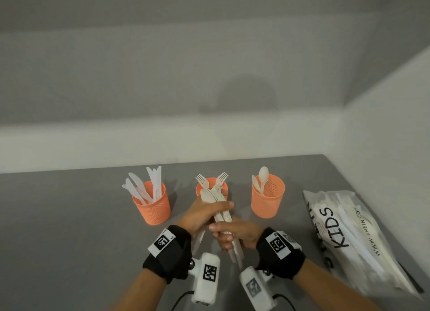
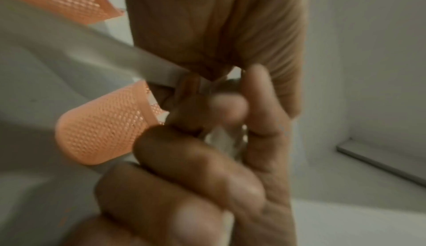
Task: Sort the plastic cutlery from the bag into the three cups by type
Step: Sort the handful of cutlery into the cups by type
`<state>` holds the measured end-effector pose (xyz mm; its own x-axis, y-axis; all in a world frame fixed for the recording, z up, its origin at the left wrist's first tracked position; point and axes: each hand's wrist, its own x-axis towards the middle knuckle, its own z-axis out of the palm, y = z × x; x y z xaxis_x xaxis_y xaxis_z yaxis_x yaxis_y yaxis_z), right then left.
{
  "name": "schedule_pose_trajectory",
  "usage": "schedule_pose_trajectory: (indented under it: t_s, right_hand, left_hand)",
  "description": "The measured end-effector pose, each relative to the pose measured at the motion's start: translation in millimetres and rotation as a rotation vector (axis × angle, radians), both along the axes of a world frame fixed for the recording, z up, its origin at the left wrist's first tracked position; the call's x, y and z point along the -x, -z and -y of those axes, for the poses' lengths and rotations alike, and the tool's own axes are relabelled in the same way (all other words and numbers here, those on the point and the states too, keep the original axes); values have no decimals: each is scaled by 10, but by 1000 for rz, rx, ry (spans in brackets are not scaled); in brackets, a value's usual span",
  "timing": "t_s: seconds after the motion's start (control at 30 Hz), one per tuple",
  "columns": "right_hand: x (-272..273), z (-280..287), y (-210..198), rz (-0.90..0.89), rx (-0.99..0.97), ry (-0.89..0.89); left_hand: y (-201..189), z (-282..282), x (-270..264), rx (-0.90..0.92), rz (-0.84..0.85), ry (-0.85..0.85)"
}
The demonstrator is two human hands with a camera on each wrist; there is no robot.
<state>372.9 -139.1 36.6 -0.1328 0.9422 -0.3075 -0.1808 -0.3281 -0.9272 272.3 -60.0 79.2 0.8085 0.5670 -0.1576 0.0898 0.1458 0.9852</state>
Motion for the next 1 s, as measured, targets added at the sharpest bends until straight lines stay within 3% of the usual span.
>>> schedule_pose_trajectory:
  t_s: [0.1, 0.17, 0.23, 0.3, 0.43, 0.5, 0.6, 0.77, 0.87, 1.0]
  right_hand:
    - [-19, -55, 15, 144, -52, 100]
    - [-35, -104, 62, 362, -122, 243]
    - [-16, -115, 107, 534, -154, 338]
    - [18, -138, 126, 507, -169, 406]
    - [-42, -127, 67, -7, -33, 558]
    - [-129, -80, 35, -195, 30, 534]
    - [-235, -31, 10, -323, 14, 488]
    - [-265, 27, -20, -382, -15, 501]
    - [-235, 31, -34, -321, -13, 514]
    - [-168, 34, -39, -160, -56, 491]
  left_hand:
    - [14, 53, -128, -119, -137, -272]
    - [20, 43, -207, -131, -173, -532]
    - [8, 17, -254, -130, -173, -665]
    - [-14, 21, -305, -109, -177, -631]
    - [-71, 54, -329, -99, -43, -410]
    - [-84, 9, -266, 0, -21, -389]
    - [-16, -86, -169, 209, 28, -393]
    - [45, -89, -64, 343, 97, -426]
    - [94, -75, -59, 183, -27, -370]
    - [80, 6, -94, 30, -9, -309]
